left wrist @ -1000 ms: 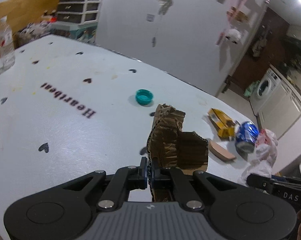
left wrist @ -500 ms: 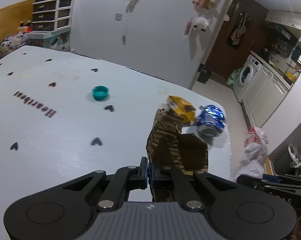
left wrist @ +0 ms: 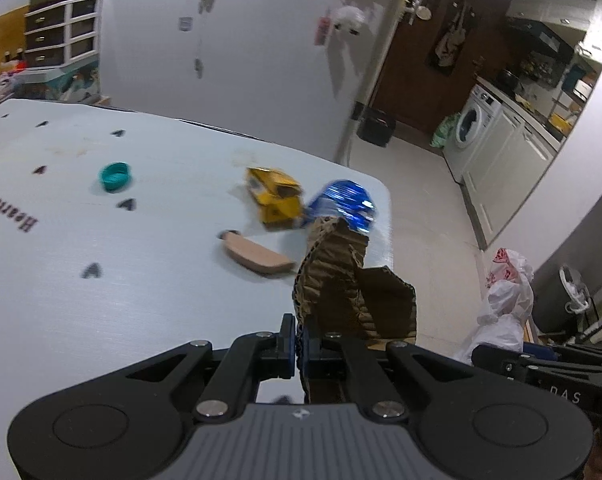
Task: Collect trash
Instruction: 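Carry the cardboard piece and tissue bundle off the table to above the bin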
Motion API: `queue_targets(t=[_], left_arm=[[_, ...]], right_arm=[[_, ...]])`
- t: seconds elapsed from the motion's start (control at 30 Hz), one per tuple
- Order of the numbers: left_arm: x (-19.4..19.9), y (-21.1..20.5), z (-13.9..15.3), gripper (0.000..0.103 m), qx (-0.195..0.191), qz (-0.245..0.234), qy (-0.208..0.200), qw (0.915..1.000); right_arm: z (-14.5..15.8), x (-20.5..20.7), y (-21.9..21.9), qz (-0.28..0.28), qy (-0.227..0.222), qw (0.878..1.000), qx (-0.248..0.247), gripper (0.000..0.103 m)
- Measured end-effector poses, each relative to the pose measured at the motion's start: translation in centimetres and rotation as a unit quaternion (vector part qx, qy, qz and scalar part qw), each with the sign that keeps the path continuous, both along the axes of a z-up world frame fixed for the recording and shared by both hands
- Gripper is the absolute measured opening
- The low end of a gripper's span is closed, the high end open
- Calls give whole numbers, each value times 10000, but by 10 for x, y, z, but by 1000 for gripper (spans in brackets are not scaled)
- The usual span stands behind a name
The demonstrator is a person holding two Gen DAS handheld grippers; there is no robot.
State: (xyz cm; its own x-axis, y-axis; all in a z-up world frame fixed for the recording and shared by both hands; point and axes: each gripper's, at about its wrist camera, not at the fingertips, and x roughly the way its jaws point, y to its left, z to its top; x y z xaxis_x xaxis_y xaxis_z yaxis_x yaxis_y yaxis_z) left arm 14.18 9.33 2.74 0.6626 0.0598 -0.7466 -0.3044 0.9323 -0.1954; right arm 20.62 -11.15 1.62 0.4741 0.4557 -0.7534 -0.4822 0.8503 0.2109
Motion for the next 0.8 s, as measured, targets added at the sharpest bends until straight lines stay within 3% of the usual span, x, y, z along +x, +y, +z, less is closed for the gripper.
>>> queue_targets(t=[0.5, 0.8], left_arm=[[64, -107, -38, 2, -223, -737, 284, 9966], [93, -148, -81, 2, -370, -1096, 746, 9905]], right_arm=[[-30, 29, -122, -710, 254, 9971, -130, 40], [-67, 39, -182, -1313, 655, 9887, -302, 40]])
